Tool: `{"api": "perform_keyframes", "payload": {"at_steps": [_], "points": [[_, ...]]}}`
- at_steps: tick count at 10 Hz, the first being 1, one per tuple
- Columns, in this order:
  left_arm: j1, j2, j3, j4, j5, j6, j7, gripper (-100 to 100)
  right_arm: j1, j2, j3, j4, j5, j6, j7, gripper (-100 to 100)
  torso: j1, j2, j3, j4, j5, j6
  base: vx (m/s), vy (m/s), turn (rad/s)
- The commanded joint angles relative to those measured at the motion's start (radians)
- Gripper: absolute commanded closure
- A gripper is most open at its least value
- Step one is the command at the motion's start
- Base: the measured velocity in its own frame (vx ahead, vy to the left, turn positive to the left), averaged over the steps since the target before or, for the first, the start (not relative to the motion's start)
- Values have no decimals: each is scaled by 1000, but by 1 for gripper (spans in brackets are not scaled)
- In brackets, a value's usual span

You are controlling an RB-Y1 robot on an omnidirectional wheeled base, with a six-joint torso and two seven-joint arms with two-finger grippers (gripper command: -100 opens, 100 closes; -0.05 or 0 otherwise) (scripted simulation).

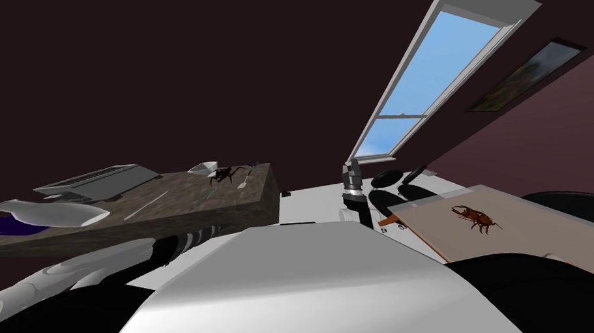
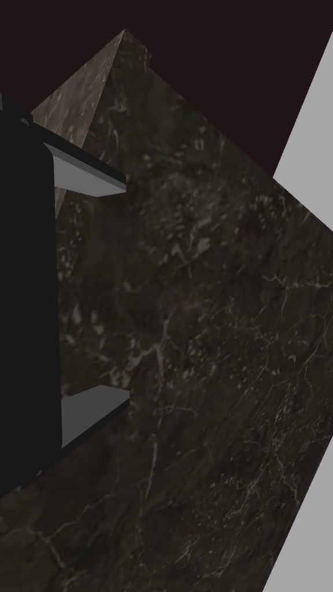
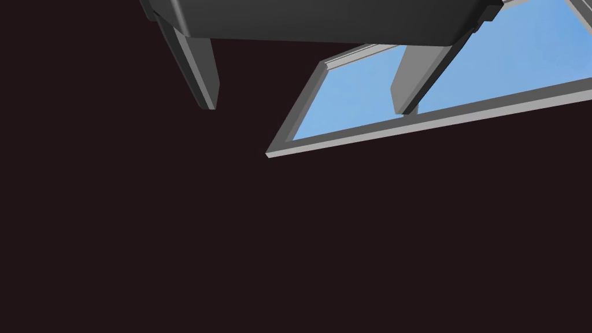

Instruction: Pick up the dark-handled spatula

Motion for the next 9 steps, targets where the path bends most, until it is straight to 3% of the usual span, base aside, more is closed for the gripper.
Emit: {"api": "perform_keyframes", "payload": {"at_steps": [1,4,5,8,9], "points": [[9,50,-6,11,-10,15,21,-100,0,0,0,0,0,0,0,0,0,0,0,0,0,0,123,-31,-96],[10,112,-17,17,-19,30,37,-100,0,0,0,0,0,0,0,0,2,0,0,0,0,0,114,5,-49],[10,148,-27,19,-28,45,51,-100,0,0,0,0,0,0,0,0,2,0,0,0,1,0,138,21,-105],[7,230,-59,13,-49,83,83,-100,0,0,0,0,0,0,0,0,4,-11,-6,-2,1,0,282,48,-151],[7,230,-59,13,-49,83,83,-100,0,0,0,0,0,0,0,0,5,-13,-8,-3,1,1,235,43,-50]]}}
